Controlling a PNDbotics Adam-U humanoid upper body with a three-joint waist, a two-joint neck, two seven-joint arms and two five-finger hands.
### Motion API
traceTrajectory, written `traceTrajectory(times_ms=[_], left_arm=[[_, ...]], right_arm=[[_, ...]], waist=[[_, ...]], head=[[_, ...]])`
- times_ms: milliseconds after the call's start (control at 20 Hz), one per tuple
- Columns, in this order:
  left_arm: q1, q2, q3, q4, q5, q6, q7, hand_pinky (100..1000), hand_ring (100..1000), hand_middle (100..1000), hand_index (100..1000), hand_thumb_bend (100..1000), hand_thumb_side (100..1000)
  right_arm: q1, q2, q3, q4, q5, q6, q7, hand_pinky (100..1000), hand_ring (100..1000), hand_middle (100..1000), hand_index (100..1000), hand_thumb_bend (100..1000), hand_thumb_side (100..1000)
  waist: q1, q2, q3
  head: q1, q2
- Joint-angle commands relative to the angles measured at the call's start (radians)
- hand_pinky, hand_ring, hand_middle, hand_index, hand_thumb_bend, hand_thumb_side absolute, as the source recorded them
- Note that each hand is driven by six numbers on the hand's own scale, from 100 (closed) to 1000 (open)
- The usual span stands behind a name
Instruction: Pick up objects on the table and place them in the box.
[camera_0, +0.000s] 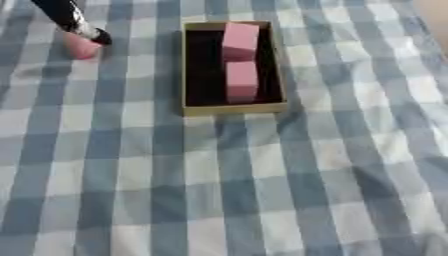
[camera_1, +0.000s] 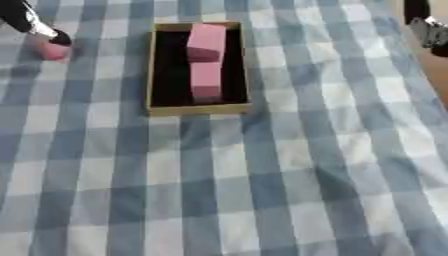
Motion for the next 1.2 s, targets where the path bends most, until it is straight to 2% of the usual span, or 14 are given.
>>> traceTrajectory(times_ms=[50,550,700,800,1000,1200], left_arm=[[-0.015,0.032,0.030,0.041,-0.024,0.002,0.021,898,997,917,871,612,476],[-0.027,0.013,0.053,0.150,-0.079,-0.016,0.091,894,996,918,869,620,448],[-0.029,0.016,0.068,0.181,-0.083,-0.013,0.086,877,987,908,853,623,245],[-0.031,0.017,0.075,0.202,-0.084,-0.014,0.078,873,984,906,850,638,167],[-0.033,0.019,0.084,0.219,-0.084,-0.009,0.065,866,979,903,846,632,101],[-0.035,0.021,0.086,0.224,-0.100,0.003,0.061,868,979,904,846,637,100]], right_arm=[[-0.015,-0.030,-0.012,-0.008,0.004,0.001,-0.005,914,980,952,683,100,100],[-0.015,-0.031,-0.012,-0.007,0.002,0.000,-0.005,914,979,952,683,100,100],[-0.017,-0.038,-0.011,-0.006,0.003,-0.001,-0.004,914,979,952,684,100,100],[-0.018,-0.041,-0.011,-0.005,0.003,-0.001,-0.004,914,979,952,684,100,100],[-0.018,-0.043,-0.011,-0.004,0.002,-0.002,-0.004,913,979,951,684,100,100],[-0.020,-0.045,-0.011,-0.003,0.002,-0.003,-0.004,915,979,952,684,100,100]], waist=[[-0.001,-0.022,-0.004],[0.004,-0.014,-0.014],[0.014,-0.002,-0.023],[0.018,0.004,-0.026],[0.021,0.011,-0.029],[0.021,0.019,-0.029]], head=[[0.007,-0.015],[0.016,-0.026],[0.020,-0.042],[0.022,-0.047],[0.025,-0.056],[0.029,-0.061]])
